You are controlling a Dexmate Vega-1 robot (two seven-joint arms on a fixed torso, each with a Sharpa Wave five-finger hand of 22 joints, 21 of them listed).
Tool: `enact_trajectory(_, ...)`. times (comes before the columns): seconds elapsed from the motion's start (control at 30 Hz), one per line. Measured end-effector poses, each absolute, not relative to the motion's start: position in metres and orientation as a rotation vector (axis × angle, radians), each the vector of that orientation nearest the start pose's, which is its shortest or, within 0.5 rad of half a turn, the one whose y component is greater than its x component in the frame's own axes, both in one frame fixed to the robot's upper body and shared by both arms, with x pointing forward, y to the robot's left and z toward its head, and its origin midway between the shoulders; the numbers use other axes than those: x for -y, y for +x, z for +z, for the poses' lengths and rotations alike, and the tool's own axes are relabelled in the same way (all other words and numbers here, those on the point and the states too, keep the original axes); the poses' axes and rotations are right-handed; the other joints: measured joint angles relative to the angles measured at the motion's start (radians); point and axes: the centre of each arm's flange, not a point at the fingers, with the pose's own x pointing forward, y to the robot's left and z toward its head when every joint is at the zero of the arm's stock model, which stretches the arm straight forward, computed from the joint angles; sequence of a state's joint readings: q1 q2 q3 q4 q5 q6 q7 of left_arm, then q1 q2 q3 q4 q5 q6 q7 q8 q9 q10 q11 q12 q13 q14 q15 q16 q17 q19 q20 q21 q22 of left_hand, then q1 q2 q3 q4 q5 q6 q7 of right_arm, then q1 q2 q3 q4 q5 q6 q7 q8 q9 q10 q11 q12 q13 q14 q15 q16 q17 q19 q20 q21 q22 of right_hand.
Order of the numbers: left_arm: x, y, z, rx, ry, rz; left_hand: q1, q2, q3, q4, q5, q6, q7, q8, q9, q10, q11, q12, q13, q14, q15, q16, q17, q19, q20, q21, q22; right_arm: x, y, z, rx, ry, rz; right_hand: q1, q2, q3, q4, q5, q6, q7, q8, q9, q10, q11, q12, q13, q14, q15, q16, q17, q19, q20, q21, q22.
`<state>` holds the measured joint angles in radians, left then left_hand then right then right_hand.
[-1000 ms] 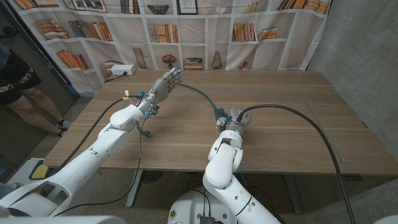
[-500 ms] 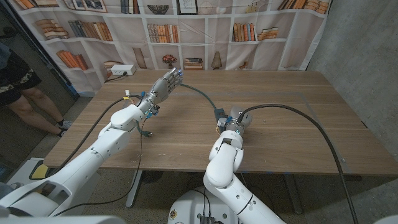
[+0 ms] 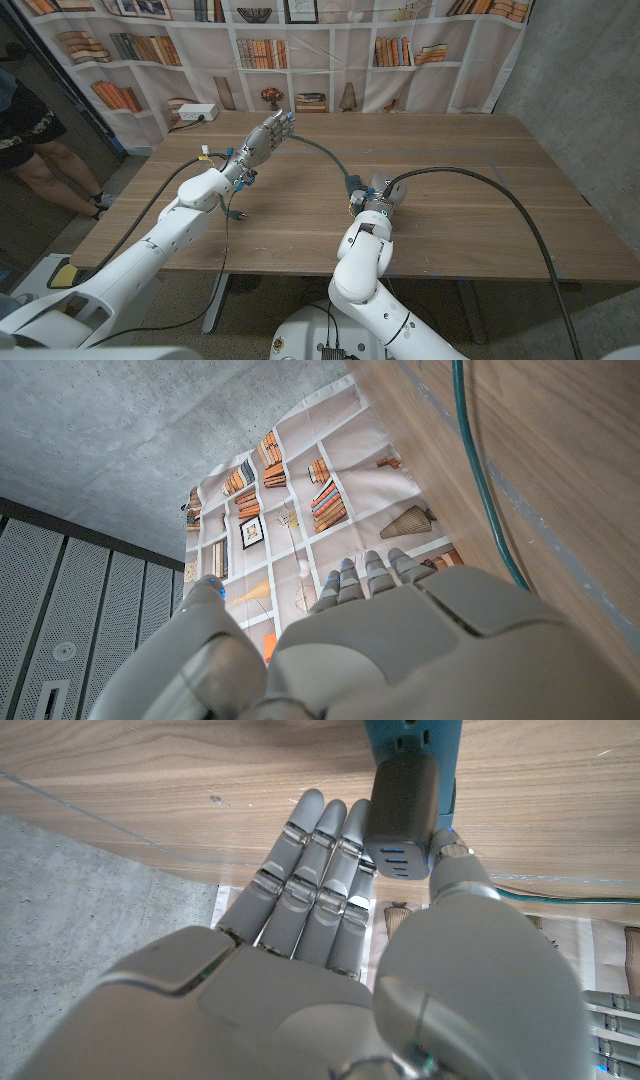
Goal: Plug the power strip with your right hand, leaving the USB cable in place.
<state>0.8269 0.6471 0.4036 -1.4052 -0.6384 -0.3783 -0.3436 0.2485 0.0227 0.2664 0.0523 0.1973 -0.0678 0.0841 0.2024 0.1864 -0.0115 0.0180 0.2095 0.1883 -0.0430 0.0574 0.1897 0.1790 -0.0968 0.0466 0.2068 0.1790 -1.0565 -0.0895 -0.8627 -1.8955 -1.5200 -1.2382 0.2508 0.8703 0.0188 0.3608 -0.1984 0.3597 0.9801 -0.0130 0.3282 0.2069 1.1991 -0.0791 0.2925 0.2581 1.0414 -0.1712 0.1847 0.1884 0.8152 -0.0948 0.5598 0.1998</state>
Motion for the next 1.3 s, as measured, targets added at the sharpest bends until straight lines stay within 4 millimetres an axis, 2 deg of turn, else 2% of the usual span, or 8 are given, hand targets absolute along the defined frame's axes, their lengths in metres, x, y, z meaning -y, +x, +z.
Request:
enact_trajectory(0.63, -0.2666, 0.6085, 0.0117, 0.723, 0.215, -0.545, 0.004, 0.004, 0.000, 0.000, 0.000, 0.000, 0.000, 0.000, 0.000, 0.000, 0.000, 0.000, 0.000, 0.000, 0.000, 0.000, 0.000, 0.000, 0.000, 0.000, 0.000, 0.0644, 0.4865, -0.0778, 0.088, -1.190, -0.470, -0.009, -0.009, 0.000, 0.000, 0.000, 0.000, 0.000, 0.001, 0.002, 0.000, 0.000, -0.001, 0.005, -0.002, -0.002, 0.000, 0.000, -0.009, 0.001, 0.006, 0.000)
enact_trajectory(0.67, -0.2666, 0.6086, 0.0116, 0.722, 0.215, -0.545, 0.004, 0.004, 0.000, 0.000, 0.000, 0.000, 0.000, 0.000, 0.000, 0.000, 0.000, 0.000, 0.000, 0.000, 0.000, 0.000, 0.000, 0.000, 0.000, 0.000, 0.000, 0.0639, 0.4864, -0.0771, 0.093, -1.193, -0.470, -0.009, -0.009, 0.002, -0.002, 0.000, 0.000, 0.000, 0.001, 0.002, 0.000, 0.000, -0.001, 0.005, -0.002, -0.002, 0.000, 0.000, -0.016, 0.002, 0.006, 0.000)
enact_trajectory(0.7, -0.2666, 0.6086, 0.0116, 0.722, 0.215, -0.545, 0.004, 0.004, 0.000, 0.000, 0.000, 0.000, 0.000, 0.000, 0.000, 0.000, 0.000, 0.000, 0.000, 0.000, 0.000, 0.000, 0.000, 0.000, 0.000, 0.000, 0.000, 0.0638, 0.4864, -0.0769, 0.095, -1.194, -0.470, -0.009, -0.009, 0.011, -0.011, 0.000, 0.000, 0.000, 0.001, 0.001, 0.000, 0.000, -0.003, 0.005, -0.002, -0.001, 0.000, 0.000, -0.020, 0.005, 0.006, 0.000)
enact_trajectory(1.1, -0.2634, 0.6086, 0.0102, 0.715, 0.219, -0.551, 0.004, 0.004, -0.005, 0.006, 0.000, 0.000, 0.000, 0.000, 0.000, 0.000, 0.000, 0.000, 0.000, 0.000, 0.000, 0.000, 0.000, 0.000, 0.000, 0.000, 0.000, 0.0663, 0.4878, -0.0770, 0.080, -1.198, -0.464, -0.008, -0.011, 0.012, -0.012, 0.008, 0.000, 0.000, 0.005, 0.000, 0.000, 0.000, 0.000, 0.005, -0.003, 0.000, 0.004, 0.000, -0.058, 0.011, 0.006, -0.004)
enact_trajectory(1.3, -0.2621, 0.6088, 0.0100, 0.712, 0.220, -0.554, 0.004, 0.004, -0.005, 0.006, 0.000, 0.000, 0.000, 0.000, 0.000, 0.000, 0.000, 0.000, 0.000, 0.000, 0.000, 0.000, 0.000, 0.000, 0.000, 0.000, 0.000, 0.0678, 0.4894, -0.0780, 0.071, -1.198, -0.455, -0.008, -0.011, 0.012, -0.012, 0.008, 0.000, 0.000, 0.005, 0.001, 0.000, 0.000, 0.001, 0.005, -0.003, 0.000, 0.004, 0.000, -0.059, 0.012, 0.006, -0.002)
